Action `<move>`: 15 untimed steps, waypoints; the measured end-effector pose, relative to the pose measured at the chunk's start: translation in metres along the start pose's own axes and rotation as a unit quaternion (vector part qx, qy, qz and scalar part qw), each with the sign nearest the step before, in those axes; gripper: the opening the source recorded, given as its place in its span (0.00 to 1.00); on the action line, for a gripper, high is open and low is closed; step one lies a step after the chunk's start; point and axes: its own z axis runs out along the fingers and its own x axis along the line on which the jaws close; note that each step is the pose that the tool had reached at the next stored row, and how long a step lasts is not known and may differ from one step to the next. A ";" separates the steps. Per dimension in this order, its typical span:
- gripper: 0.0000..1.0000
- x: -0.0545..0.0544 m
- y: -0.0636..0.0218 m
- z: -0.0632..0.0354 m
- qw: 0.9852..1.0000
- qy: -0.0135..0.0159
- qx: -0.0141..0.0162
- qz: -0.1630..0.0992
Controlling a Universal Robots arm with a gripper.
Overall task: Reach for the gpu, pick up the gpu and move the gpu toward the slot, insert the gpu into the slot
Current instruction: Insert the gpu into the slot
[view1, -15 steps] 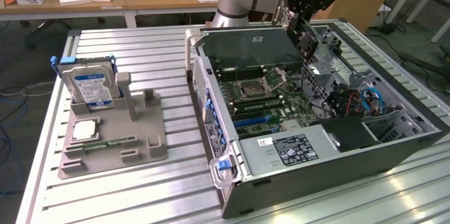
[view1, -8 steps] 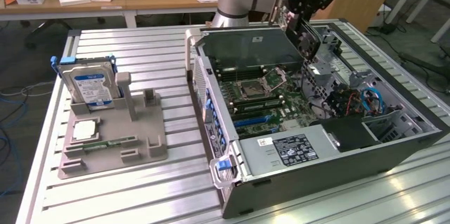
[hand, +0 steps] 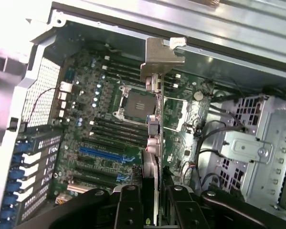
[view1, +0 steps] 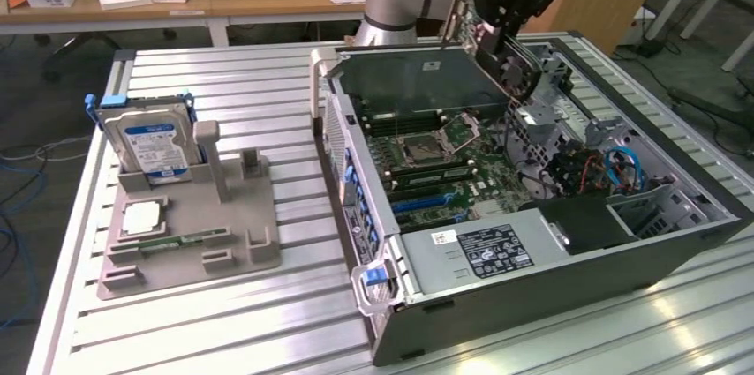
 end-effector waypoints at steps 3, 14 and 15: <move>0.26 0.000 0.0000 0.0012 1.000 0.001 0.000 -0.027; 0.26 0.000 -0.0002 0.0050 0.992 0.006 -0.002 -0.127; 0.26 0.000 -0.0003 0.0053 0.991 0.007 -0.002 -0.136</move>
